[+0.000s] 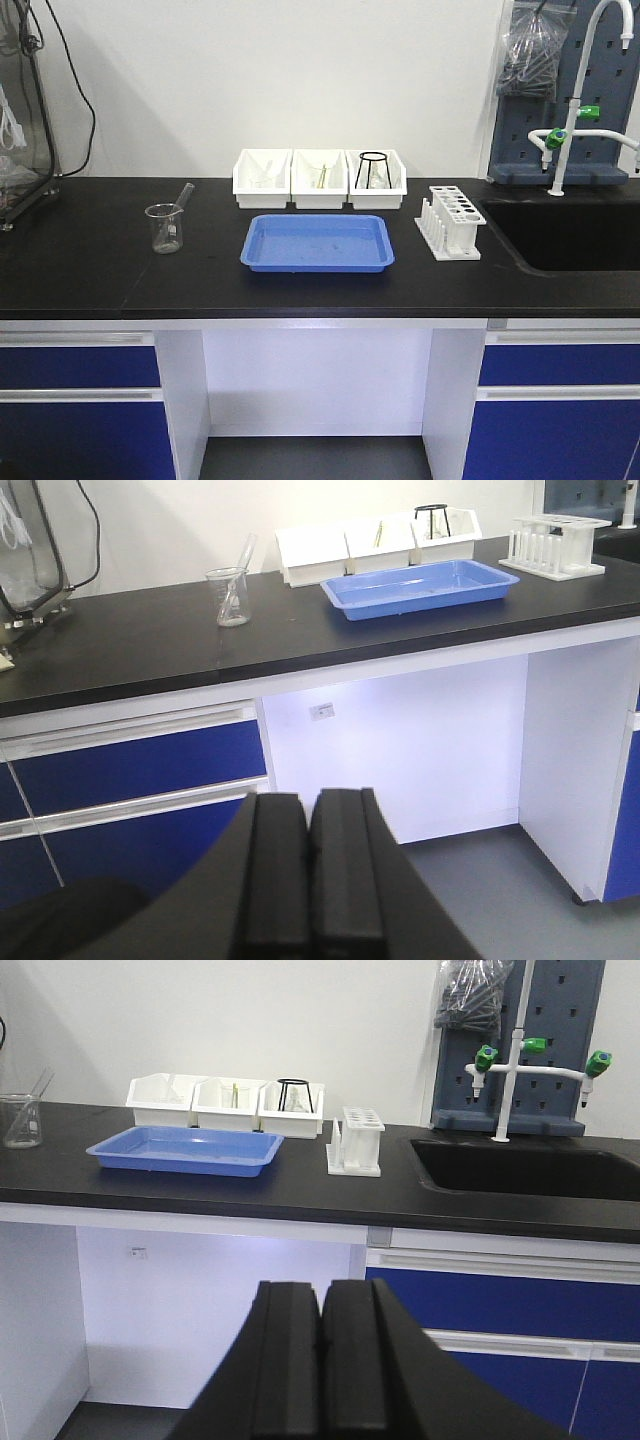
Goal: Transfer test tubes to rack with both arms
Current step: 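Drive the base up to the bench facing the white bins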
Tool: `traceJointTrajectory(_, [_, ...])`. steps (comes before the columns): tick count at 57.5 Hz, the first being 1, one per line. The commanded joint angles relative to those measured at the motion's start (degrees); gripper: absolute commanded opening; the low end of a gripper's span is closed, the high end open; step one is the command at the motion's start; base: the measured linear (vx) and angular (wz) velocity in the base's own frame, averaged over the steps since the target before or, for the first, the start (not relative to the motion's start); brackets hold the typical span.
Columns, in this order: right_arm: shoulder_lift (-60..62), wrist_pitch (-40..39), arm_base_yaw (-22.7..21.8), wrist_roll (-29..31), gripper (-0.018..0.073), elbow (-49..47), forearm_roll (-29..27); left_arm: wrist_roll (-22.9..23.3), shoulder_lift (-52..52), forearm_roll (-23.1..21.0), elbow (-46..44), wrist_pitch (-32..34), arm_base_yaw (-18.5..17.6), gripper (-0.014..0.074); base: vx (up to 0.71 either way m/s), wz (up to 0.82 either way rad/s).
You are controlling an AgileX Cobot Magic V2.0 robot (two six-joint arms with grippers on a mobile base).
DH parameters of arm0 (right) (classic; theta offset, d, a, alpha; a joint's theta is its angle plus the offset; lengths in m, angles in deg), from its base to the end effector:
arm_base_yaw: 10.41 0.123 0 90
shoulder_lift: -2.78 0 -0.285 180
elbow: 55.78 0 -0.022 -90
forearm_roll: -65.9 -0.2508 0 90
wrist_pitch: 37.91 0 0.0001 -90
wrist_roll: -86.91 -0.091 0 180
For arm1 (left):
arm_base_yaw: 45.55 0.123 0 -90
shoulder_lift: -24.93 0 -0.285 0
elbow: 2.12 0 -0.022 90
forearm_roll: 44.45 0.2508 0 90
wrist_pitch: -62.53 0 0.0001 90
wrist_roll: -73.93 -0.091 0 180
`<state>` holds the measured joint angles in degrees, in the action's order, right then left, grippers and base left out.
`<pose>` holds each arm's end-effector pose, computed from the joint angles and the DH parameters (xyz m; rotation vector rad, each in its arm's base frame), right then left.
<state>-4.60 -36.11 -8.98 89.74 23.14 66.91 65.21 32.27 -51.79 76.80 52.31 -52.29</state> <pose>0.0572 0.0014 0.2007 -0.0702 1.5361 -0.0338 0.0559 -0.0087 0.1875 0.1379 1.6775 -0.0879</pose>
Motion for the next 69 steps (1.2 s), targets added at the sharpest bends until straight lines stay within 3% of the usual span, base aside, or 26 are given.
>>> traceJointTrajectory(1, [0.6,-4.9,-0.3,0.2,-0.0004,0.7,0.6,0.4,-1.2,-0.2,1.5,4.4,0.1,-0.0020,0.00,0.00])
traceJointTrajectory(69, [0.6,-4.9,-0.3,0.2,-0.0004,0.7,0.6,0.4,-1.2,-0.2,1.5,4.4,0.1,-0.0020,0.03,0.00])
